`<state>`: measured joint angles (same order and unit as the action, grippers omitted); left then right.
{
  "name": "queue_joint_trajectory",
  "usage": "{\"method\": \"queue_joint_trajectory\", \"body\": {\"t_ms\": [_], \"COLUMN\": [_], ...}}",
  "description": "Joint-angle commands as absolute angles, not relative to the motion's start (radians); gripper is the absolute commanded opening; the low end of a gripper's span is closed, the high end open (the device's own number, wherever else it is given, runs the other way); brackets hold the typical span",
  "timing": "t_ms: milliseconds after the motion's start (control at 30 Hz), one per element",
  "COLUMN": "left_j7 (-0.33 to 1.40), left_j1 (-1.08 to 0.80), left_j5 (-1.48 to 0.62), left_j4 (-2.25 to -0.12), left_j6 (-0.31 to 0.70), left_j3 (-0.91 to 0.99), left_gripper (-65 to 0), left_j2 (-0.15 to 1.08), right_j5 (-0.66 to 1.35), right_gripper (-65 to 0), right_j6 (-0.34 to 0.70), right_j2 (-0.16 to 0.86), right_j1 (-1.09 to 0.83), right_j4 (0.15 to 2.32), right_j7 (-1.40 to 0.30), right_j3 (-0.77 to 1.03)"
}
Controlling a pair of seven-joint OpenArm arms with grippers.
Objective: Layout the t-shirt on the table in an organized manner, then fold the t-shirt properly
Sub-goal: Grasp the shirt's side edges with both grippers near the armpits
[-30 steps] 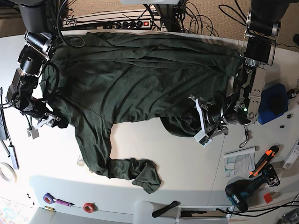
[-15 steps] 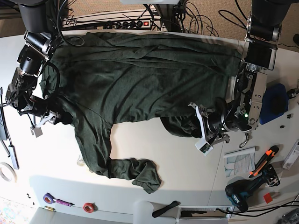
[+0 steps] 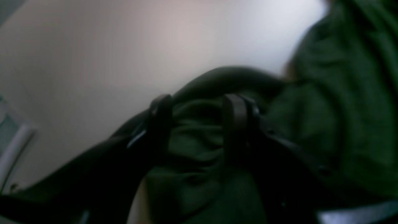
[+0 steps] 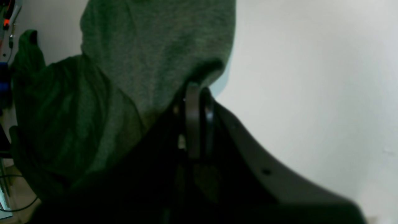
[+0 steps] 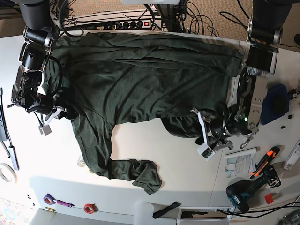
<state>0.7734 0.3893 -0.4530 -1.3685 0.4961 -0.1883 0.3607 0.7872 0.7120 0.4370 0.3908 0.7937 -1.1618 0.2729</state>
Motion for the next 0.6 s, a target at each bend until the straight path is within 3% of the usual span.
{"method": "queue_joint_trajectory", "body": {"t_ms": [0,200,267,400,567], "left_j7": [0.741,0.744,0.76,0.775,0.661], "left_j1": [0.445,0.607,0.653,0.716,0.734], "left_j5": [-0.465,-0.533,-0.566,-0.592,-0.463], "left_j4": [-1.35,-1.073,-0.986,-0.86,-0.815], "left_j6": [0.496,0.604,0.631,0.633,0.571], "left_j3": [-0.181,-0.183,-0.191,-0.265,-0.448], "left_gripper": [-36.9,-36.8,-34.1,-24.6,-24.4], "left_j2": [0.366,0.345,0.33,0.301,0.284], "right_j5": [0.706,0.706,0.706,0.706,0.706], "right_gripper": [-65.0,-65.0,-65.0,-65.0,-65.0], "right_j6": [0.698,0.698,0.698,0.698,0.698], "right_j2": [0.442,0.442,0.441,0.441,0.441], "right_j1": [0.388,0.388,0.388,0.388,0.388], "right_j4": [0.791,0.791,0.791,0.791,0.791], "right_j7": [-1.203,-1.198,-1.198,-1.198,-1.198], "right_j3": [0.263,0.263,0.263,0.263,0.263]}}
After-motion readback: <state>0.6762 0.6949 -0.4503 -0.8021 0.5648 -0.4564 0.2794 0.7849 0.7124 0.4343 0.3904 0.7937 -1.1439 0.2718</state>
